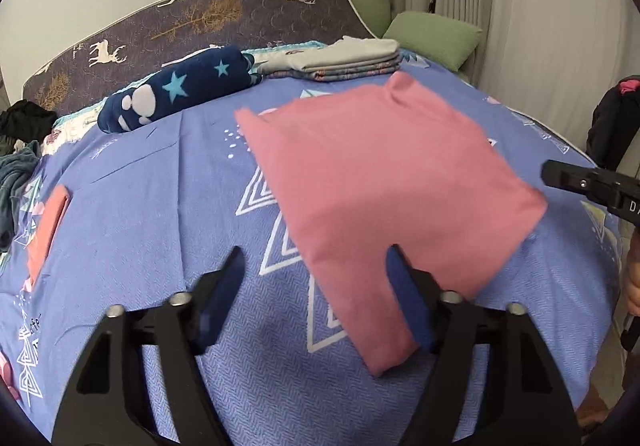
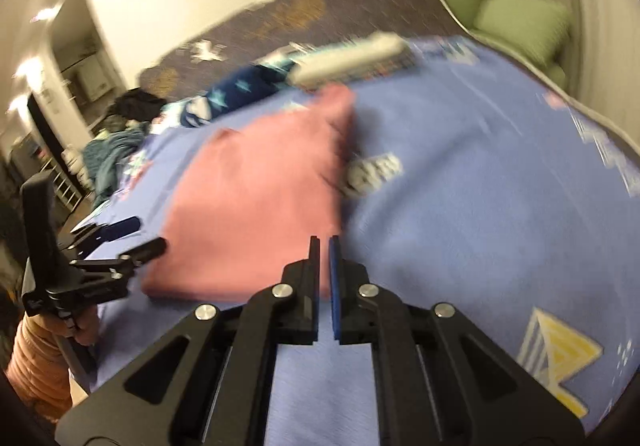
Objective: Fold small clothes
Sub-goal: 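Move both open grippers to the folded pink shirt's edges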
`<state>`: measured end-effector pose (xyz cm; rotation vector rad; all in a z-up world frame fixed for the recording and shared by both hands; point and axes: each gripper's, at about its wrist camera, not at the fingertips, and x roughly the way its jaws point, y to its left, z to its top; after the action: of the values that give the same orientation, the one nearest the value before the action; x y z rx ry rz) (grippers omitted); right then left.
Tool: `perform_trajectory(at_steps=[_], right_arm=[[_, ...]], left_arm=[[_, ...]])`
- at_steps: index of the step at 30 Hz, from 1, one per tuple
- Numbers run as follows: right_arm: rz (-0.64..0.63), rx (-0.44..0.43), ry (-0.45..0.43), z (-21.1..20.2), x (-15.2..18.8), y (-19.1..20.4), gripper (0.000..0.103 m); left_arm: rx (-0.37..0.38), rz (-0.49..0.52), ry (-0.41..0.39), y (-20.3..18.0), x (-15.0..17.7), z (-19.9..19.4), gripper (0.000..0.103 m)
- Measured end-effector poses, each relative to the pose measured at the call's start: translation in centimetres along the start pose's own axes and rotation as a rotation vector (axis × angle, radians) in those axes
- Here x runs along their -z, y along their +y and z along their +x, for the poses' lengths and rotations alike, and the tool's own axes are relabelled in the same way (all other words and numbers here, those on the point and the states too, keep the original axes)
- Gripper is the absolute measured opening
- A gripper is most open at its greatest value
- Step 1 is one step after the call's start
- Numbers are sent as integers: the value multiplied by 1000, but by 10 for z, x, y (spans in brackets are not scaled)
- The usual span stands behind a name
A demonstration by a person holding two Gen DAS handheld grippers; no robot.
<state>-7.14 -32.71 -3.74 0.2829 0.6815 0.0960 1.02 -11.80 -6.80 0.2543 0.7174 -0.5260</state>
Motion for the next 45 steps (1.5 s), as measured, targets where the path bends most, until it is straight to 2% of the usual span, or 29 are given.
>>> perform_trajectory(at_steps=[1, 2, 4, 5, 6, 8, 11, 12, 13, 14, 16, 17, 19, 23, 26, 27, 28, 29, 30, 32, 34, 37, 39, 40, 41, 42, 43, 45], right_arm=[[-12, -13, 11, 5, -1, 3, 6], [-18, -11, 40, 13, 0, 5, 6], [-18, 65, 184, 44, 8, 0, 5], [-4, 58, 200, 49, 13, -5, 5], [6, 44, 178, 46, 14, -7, 4], [-34, 48, 177, 37, 8, -3, 4], [-118, 83, 107, 24, -17, 5, 19], [-127, 89, 91, 23, -25, 6, 29], [-132, 88, 79, 23, -33, 6, 34], [-136, 73, 73, 25, -45, 3, 37], [-137, 43, 75, 41, -70, -6, 49], [-131, 43, 80, 50, -80, -11, 51], [-98, 53, 110, 78, -103, -27, 51], [-24, 57, 169, 125, -126, -54, 51], [9, -6, 205, 151, -131, -62, 51], [12, -25, 210, 158, -134, -64, 50], [9, -38, 203, 161, -136, -65, 34], [10, -48, 193, 161, -137, -65, 22], [23, -74, 167, 160, -140, -68, 5], [60, -148, 97, 150, -142, -76, 4], [65, -135, 83, 150, -143, -82, 4], [91, -73, 183, 185, -127, -100, 5], [143, -91, 208, 193, -123, -108, 6], [148, -86, 193, 188, -126, -109, 8], [142, -69, 170, 182, -128, -108, 14], [124, -23, 132, 172, -131, -106, 27], [111, 6, 102, 161, -132, -102, 29], [98, -30, 72, 140, -131, -92, 29]], left_arm=[[-5, 1, 26, 1, 3, 5, 40], [6, -10, 76, 4, 8, 15, 35], [51, -51, 75, 9, 11, 14, 27], [76, -64, 75, 11, 11, 11, 24], [99, -76, 73, 14, 9, 7, 22], [114, -88, 64, 19, 2, 3, 22], [126, -124, 39, 37, -22, 5, 22], [129, -134, 36, 42, -28, 9, 27], [129, -147, 34, 47, -35, 14, 41], [120, -163, 30, 54, -42, 20, 47], [100, -202, 37, 67, -58, 39, 50], [111, -216, 50, 72, -65, 48, 50], [126, -240, 70, 80, -78, 69, 50], [143, -248, 119, 86, -98, 110, 50], [150, -245, 130, 89, -109, 135, 50], [150, -247, 122, 91, -113, 142, 40], [142, -254, 107, 94, -117, 147, 4], [155, -273, 101, 99, -119, 148, 5], [175, -299, 88, 104, -119, 146, 5], [174, -293, 43, 108, -114, 139, 5], [138, -248, 25, 107, -106, 140, 6], [194, -312, 70, 118, -100, 157, 7], [225, -352, 67, 125, -100, 157, 11], [219, -356, 67, 126, -100, 155, 17], [196, -356, 65, 126, -101, 151, 18], [166, -354, 55, 127, -102, 142, 20], [159, -348, 43, 126, -103, 133, 20], [186, -313, 16, 119, -105, 107, 20]])
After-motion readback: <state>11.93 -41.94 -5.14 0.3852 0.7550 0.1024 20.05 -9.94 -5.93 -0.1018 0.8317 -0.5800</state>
